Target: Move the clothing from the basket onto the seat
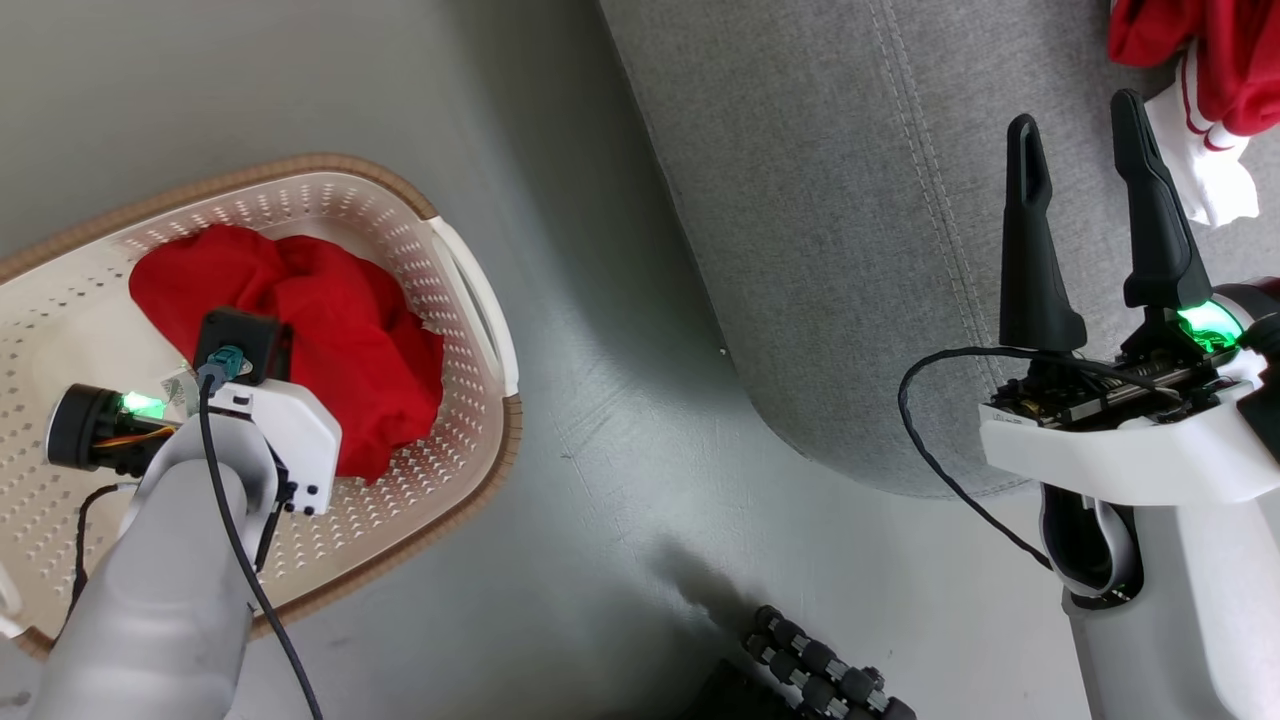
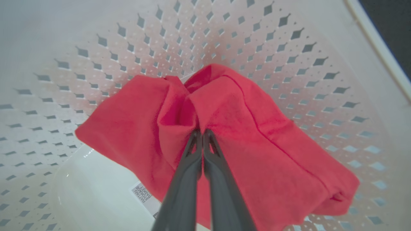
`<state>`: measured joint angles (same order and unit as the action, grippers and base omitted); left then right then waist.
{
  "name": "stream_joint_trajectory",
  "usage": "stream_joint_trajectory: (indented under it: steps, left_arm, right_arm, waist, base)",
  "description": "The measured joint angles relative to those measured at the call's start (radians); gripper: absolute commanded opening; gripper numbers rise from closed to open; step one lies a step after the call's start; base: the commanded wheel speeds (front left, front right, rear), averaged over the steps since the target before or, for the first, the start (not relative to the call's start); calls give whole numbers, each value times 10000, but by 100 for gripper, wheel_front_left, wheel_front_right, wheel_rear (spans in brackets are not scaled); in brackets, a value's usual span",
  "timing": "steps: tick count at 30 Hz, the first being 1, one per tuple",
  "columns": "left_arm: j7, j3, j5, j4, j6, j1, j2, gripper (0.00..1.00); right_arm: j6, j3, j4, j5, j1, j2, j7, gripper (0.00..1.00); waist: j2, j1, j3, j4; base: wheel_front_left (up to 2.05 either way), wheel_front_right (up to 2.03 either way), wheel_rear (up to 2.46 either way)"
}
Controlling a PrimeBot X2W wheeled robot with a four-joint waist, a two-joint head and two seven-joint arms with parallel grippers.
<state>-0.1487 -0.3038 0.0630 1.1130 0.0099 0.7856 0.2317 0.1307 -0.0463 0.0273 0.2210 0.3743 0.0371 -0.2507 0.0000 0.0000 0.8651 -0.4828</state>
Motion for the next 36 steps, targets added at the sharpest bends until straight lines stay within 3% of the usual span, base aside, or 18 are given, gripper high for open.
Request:
stream_joint_trajectory:
  steps: [5, 24, 36]
  left_arm:
    - [-477, 90, 67, -144, 178, -3, -219, 0]
    - [-980, -104, 67, -1273, 180, -486, -487, 0]
    - [-982, 280, 412, -3881, 303, -978, -662, 0]
  right_arm:
    - [0, 10, -6, -12, 6, 0, -2, 100]
    - [0, 430, -247, -470, 0, 6, -2, 100]
    - [0, 673, -244, -892, -2, 12, -2, 100]
  waist:
    - [0, 0, -107, 170]
    - [0, 0, -906, 1078]
    - [0, 0, -1466, 1639]
  base:
    - [0, 0, 0]
    - [0, 0, 0]
    - [0, 0, 0]
